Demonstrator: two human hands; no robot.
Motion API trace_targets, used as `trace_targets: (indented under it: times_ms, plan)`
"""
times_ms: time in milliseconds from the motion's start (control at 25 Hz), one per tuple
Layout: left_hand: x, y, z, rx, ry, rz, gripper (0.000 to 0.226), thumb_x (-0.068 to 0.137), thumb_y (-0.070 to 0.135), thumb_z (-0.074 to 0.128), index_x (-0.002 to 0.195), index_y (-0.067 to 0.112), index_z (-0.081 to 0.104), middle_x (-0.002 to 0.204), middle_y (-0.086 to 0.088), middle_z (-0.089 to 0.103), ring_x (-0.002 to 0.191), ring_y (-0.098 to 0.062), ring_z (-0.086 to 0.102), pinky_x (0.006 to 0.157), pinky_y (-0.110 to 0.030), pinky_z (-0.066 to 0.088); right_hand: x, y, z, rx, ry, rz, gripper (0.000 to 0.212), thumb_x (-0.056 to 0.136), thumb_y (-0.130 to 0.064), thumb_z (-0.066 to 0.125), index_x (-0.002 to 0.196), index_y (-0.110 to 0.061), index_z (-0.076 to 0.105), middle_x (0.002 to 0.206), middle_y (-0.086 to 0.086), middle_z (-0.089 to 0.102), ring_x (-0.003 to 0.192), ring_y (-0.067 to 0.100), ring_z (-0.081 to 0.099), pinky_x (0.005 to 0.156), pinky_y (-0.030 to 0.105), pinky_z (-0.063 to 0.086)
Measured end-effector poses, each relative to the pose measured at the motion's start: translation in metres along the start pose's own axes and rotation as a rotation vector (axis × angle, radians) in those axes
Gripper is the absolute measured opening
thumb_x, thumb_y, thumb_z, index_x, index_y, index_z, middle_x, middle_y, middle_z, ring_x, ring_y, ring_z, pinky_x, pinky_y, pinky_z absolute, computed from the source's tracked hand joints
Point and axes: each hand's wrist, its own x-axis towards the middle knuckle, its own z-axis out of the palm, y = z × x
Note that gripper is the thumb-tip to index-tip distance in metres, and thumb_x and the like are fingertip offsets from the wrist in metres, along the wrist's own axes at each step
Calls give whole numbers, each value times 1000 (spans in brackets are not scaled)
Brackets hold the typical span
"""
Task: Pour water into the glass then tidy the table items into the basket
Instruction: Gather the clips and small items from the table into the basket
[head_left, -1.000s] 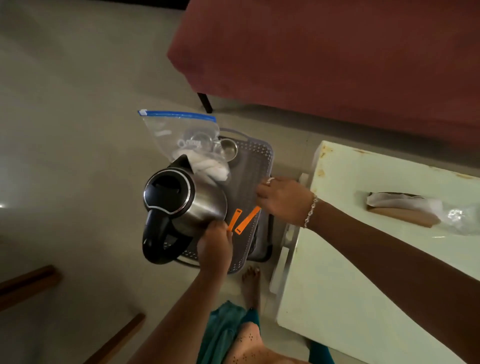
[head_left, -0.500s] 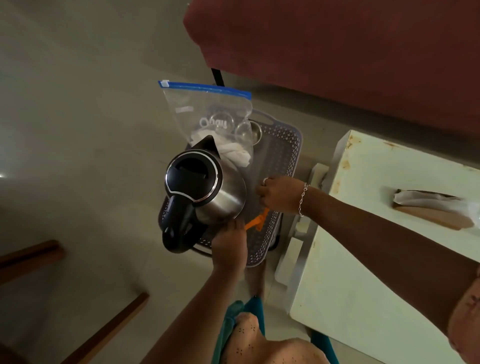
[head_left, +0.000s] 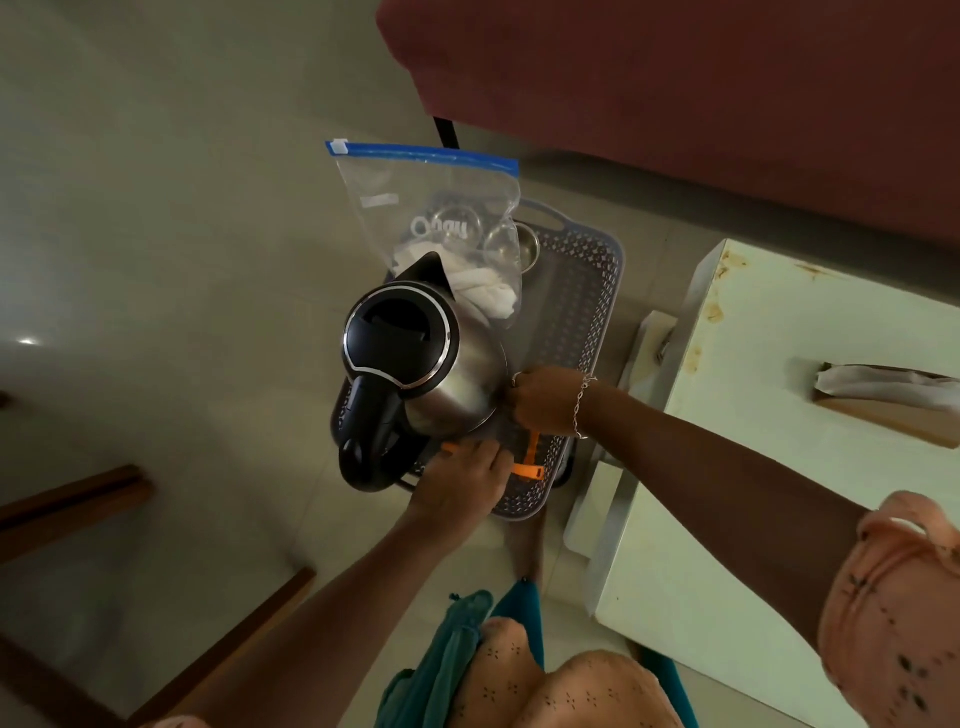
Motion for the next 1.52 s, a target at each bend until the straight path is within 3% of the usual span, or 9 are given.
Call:
trace_targets:
  times_ms: [240, 400, 480, 560, 800, 960, 1040, 1160, 1520]
  plan:
    - [-2, 6, -14, -231, 86, -348, 16, 64, 13, 79, 71, 14, 64, 64, -2, 64, 58, -19, 63, 43, -23, 47, -4, 4, -9, 173, -10, 127, 24, 87, -1, 42, 98, 2, 63, 106, 18, 63, 103, 36, 56, 88, 42, 49]
    - [5, 19, -25, -823, 195, -650, 8, 85, 7, 59, 92, 7, 63, 84, -9, 68, 76, -20, 63, 65, -32, 51, -45, 11, -10, 959, 489, 580, 19, 80, 2, 59, 93, -7, 70, 98, 12, 69, 87, 21, 63, 78, 16, 47]
    - [10, 25, -31, -1044, 275, -772, 10, 86, 6, 58, 94, 10, 62, 86, -5, 70, 78, -12, 64, 68, -20, 49, -68, -1, -15, 1219, 612, 586, 21, 74, 7, 67, 90, -5, 71, 89, 12, 72, 75, 15, 63, 65, 3, 41]
    - [15, 30, -34, -1232, 310, -864, 10, 86, 4, 57, 95, 8, 62, 90, -6, 70, 83, -13, 67, 72, -19, 51, -78, -16, -23, 1272, 567, 481, 25, 71, 5, 71, 94, -4, 70, 90, 12, 71, 75, 16, 62, 63, 9, 45]
    - [22, 38, -38, -1709, 413, -1040, 16, 85, -5, 55, 91, 9, 59, 87, -4, 66, 83, -10, 68, 77, -26, 57, -61, -26, -26, 830, 581, 289, 12, 82, -10, 63, 92, -10, 70, 92, 8, 69, 89, 26, 62, 73, 31, 44]
    - [7, 39, -27, -1398, 364, -1293, 34, 86, -11, 45, 115, 6, 52, 101, -11, 61, 94, -19, 59, 79, -29, 50, -45, -11, -20, 277, 502, 137, 8, 73, -6, 66, 73, -13, 68, 78, 5, 68, 69, 27, 64, 57, 29, 55]
    - [-4, 39, -23, -1160, 267, -1247, 33, 85, -10, 45, 113, 5, 55, 108, -14, 62, 94, -15, 56, 80, -23, 43, -31, -6, -16, 16, 339, 73, 10, 76, -9, 60, 78, -15, 67, 88, 2, 68, 78, 23, 64, 67, 30, 56]
    - [-10, 38, -15, -1044, 138, -1125, 29, 86, -7, 47, 111, 3, 58, 116, -15, 60, 99, -20, 58, 82, -17, 40, -6, -8, -7, 15, 37, -23, 26, 89, -4, 39, 101, -3, 61, 119, 14, 57, 108, 34, 51, 88, 45, 49]
    - [14, 29, 10, -876, -265, -990, 34, 86, -1, 46, 118, 4, 55, 121, -15, 56, 112, -25, 53, 94, -31, 41, 11, -11, 5, -52, -4, -93, 20, 88, -3, 46, 93, 0, 65, 105, 15, 66, 100, 34, 58, 79, 40, 50]
